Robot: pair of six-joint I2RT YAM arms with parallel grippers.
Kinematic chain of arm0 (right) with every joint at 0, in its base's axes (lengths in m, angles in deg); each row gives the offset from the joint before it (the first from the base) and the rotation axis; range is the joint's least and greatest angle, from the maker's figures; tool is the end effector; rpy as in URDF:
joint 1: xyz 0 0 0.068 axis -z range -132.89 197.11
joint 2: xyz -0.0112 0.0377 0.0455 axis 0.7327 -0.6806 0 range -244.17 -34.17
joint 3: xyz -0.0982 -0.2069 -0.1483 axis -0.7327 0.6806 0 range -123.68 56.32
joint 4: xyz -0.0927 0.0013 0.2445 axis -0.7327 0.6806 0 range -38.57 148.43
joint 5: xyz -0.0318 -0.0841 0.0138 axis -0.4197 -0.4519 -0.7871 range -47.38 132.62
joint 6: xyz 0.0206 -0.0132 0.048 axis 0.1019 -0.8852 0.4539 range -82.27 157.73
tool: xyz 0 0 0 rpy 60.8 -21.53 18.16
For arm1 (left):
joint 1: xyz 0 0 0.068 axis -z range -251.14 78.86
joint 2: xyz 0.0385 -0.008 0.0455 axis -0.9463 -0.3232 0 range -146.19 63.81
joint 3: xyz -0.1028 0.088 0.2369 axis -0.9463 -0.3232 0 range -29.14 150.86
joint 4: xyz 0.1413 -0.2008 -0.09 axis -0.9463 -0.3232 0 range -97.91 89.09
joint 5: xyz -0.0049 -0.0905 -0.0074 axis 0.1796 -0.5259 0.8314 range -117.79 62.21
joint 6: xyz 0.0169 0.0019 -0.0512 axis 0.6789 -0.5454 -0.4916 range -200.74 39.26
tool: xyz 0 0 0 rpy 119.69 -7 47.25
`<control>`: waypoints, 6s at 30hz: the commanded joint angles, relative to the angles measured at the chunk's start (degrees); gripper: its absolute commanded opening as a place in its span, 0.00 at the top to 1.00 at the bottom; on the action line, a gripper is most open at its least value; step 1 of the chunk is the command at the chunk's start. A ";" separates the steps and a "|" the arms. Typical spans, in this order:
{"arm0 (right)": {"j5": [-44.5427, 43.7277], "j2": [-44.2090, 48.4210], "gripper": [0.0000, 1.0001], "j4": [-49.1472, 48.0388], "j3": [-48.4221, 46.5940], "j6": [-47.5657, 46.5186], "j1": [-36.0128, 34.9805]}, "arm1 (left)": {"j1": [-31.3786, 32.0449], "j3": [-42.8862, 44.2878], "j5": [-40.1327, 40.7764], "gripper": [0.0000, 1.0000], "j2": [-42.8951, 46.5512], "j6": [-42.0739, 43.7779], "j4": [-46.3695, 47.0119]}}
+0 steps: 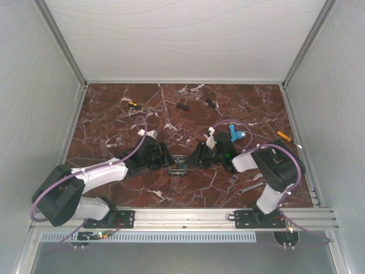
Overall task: Snap on the fuse box
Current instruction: Close the fuse box cover on the fuse box base, then adjust the fuse box base at the center of the board.
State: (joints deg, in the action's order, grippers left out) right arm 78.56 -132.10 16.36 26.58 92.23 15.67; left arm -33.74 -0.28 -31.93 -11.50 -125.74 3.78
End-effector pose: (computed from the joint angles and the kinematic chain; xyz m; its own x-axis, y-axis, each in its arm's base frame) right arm 0.2360 0.1686 0.1136 -0.9560 0.1881 -0.2252 -0.1092 0.4843 0.8680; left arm 0.1947 -0.1522 0.1597 -0.8328 -0.2511 -0.4934 0.0846 0.8231 -0.5616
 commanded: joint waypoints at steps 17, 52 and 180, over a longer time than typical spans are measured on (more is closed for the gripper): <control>1.73 -3.58 0.76 10.64 -5.65 -6.25 -0.69 | -4.11 -6.46 -10.19 0.66 -3.68 -3.79 7.13; -6.74 -1.02 0.56 27.38 -21.27 -24.54 2.10 | 0.15 -6.71 -14.05 0.36 -1.60 -6.54 14.42; -5.01 4.09 0.59 3.30 6.26 -11.04 0.09 | -7.96 -5.87 -23.90 0.61 -18.09 2.67 26.49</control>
State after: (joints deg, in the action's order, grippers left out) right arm 73.87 -125.92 19.03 32.24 83.31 16.41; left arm -42.26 -4.00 -57.96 -29.14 -121.80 32.89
